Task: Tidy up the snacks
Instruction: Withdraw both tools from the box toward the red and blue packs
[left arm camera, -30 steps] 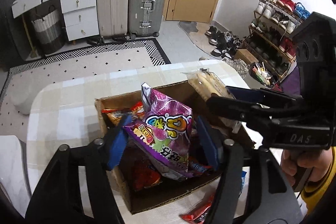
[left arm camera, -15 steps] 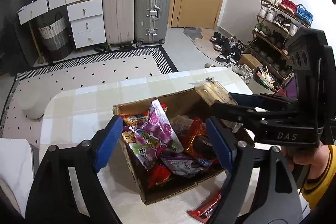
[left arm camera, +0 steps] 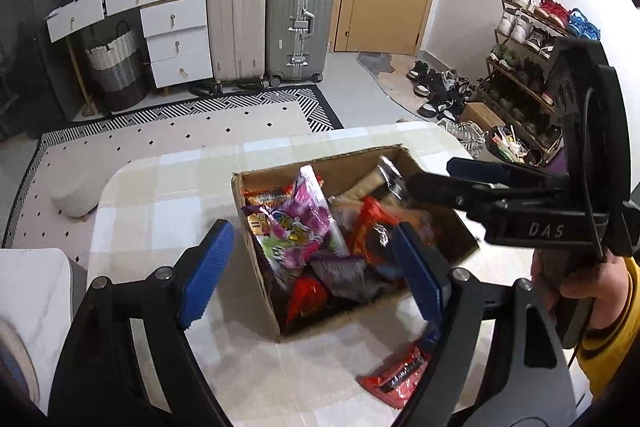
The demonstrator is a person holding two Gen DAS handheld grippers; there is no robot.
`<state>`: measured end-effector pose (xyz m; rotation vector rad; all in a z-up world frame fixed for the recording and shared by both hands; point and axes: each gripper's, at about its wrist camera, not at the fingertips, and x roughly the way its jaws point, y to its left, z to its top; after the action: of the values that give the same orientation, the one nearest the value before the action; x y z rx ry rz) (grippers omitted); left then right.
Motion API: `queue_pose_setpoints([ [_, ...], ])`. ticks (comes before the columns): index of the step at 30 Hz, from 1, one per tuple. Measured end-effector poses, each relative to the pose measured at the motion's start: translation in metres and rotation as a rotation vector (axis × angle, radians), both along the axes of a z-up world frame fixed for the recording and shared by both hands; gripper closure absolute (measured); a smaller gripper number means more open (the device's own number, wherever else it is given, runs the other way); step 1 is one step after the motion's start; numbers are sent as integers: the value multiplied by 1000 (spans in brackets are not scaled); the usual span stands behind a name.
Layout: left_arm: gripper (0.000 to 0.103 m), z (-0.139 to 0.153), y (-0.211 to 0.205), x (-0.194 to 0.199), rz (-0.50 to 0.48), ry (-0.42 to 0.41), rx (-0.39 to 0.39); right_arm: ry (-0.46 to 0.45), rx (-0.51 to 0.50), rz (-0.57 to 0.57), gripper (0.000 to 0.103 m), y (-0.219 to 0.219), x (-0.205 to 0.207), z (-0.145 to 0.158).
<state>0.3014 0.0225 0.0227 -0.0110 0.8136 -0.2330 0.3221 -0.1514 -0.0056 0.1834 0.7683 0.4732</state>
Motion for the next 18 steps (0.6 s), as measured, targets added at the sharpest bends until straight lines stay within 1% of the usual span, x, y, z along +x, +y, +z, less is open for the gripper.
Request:
queue_pose_setpoints([
  [2,23,5,0,-14,-5,-11,2,-15,8,-1,20,-3,-11,6],
  [4,23,11,-1,-32,-29,-33,-13,-33,7,-7,20,-5,-25,14],
  [8,23,17,-4,-71,-21,-57,5,-53,28,-14,20,-14,-55,26],
  [11,23,21,-6,-99,-14,-69,9,-76,35,-21,20,-18,-77,33],
  [13,21,26,-11,-119,28,-95,28,-96,44,-27,20,-22,-95,37],
  [14,21,27,-13,-130,44,-108,26,-110,52,-36,19,-25,-106,39],
  [18,21,30,-20,-170,42,-128,-15,-147,93,-60,16,-39,-150,37],
])
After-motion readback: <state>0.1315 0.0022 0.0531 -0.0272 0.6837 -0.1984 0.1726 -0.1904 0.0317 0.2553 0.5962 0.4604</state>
